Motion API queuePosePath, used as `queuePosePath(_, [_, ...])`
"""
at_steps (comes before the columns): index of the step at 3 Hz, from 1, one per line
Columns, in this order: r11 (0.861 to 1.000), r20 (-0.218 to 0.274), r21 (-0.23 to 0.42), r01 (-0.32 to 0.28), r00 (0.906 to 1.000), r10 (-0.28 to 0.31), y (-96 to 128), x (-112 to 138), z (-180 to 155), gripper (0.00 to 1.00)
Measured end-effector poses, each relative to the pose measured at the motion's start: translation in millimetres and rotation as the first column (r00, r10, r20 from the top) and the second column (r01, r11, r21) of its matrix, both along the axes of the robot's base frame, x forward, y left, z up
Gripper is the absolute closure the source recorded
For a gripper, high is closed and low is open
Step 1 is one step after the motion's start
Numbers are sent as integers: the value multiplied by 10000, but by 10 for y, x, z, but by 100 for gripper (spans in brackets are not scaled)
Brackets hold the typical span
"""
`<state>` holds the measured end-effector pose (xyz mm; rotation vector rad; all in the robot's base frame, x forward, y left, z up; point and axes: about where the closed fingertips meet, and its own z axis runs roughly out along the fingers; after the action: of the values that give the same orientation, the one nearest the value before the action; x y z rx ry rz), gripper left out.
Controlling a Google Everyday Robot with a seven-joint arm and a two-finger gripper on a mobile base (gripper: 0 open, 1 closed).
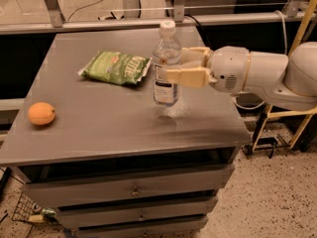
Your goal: Place blue plastic bottle upright
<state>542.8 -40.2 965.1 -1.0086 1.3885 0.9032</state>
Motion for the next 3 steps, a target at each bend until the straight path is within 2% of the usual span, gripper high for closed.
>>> queuePosePath(3, [9972, -534, 542, 522, 9974, -493, 17, -24, -466, 100])
